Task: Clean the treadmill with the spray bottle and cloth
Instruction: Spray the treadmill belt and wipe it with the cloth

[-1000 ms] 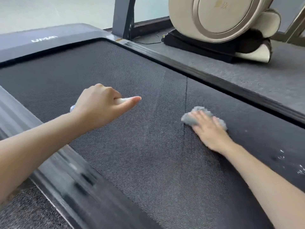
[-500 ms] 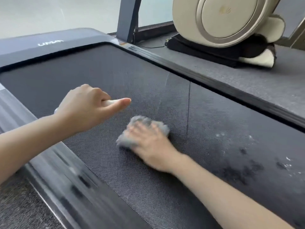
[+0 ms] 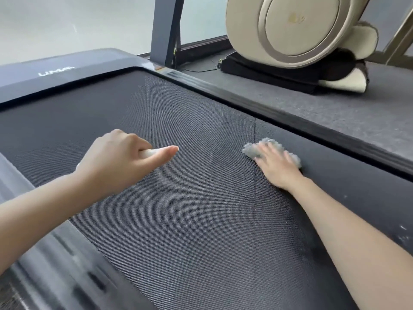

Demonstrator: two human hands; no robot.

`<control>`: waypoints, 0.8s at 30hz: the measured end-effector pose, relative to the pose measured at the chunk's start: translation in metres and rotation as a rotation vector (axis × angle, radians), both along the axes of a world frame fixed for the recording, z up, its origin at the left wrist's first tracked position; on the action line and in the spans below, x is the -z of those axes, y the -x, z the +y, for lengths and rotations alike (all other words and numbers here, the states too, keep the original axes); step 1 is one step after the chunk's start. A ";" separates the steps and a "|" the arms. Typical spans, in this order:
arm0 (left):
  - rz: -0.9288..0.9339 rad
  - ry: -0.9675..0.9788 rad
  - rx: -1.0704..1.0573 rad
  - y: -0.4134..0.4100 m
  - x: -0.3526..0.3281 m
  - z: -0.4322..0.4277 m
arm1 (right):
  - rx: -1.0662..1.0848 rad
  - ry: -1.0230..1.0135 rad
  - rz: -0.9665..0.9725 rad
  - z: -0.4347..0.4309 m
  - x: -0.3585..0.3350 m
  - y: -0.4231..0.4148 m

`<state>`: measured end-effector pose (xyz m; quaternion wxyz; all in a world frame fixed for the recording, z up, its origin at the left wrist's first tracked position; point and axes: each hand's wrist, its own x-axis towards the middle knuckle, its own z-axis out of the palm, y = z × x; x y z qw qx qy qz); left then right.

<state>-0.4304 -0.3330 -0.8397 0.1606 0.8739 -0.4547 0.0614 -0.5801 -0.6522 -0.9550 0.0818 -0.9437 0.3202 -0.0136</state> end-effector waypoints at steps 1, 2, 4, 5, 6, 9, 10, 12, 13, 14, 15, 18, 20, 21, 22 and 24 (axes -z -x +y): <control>-0.004 -0.006 -0.003 -0.003 0.001 0.001 | 0.060 -0.002 0.031 -0.011 0.001 -0.006; -0.013 -0.005 -0.002 -0.005 0.001 0.003 | 0.100 0.001 0.046 -0.016 0.002 -0.013; -0.023 0.007 0.012 -0.007 -0.001 0.006 | 0.130 -0.010 0.031 -0.011 0.002 -0.022; -0.019 0.008 0.022 -0.006 -0.003 0.007 | 0.109 -0.036 0.015 0.000 -0.001 -0.023; -0.018 0.008 0.028 -0.006 -0.005 0.008 | 0.058 -0.065 -0.003 0.017 -0.008 -0.022; -0.026 0.013 0.038 -0.004 -0.007 0.007 | -0.363 0.010 -0.188 0.103 -0.026 -0.007; -0.033 0.012 0.042 -0.003 -0.008 0.006 | -0.513 0.038 -0.230 0.137 -0.027 0.002; -0.043 0.010 0.038 0.000 -0.009 0.003 | -0.701 -0.030 -0.194 0.185 -0.017 0.022; -0.044 0.007 0.036 0.002 -0.008 0.001 | -0.726 -0.046 -0.137 0.192 -0.011 0.029; -0.040 0.003 0.035 0.003 -0.007 -0.002 | -0.725 -0.039 -0.089 0.190 -0.005 0.032; -0.035 -0.002 0.033 0.004 -0.005 -0.005 | -0.718 -0.026 -0.072 0.183 -0.003 0.031; -0.018 -0.019 0.027 0.005 0.002 -0.013 | -0.596 -0.029 -0.140 0.140 -0.014 0.012; -0.006 -0.032 0.028 0.004 0.008 -0.015 | -0.399 -0.030 -0.174 0.084 -0.012 0.003; -0.004 -0.037 0.027 0.004 0.010 -0.016 | -0.283 -0.005 -0.155 0.053 -0.009 0.001; -0.004 -0.041 0.028 0.003 0.010 -0.017 | -0.166 0.002 -0.110 0.026 -0.006 0.002; -0.003 -0.037 0.036 0.004 0.009 -0.020 | 0.006 -0.024 0.011 -0.009 0.000 0.002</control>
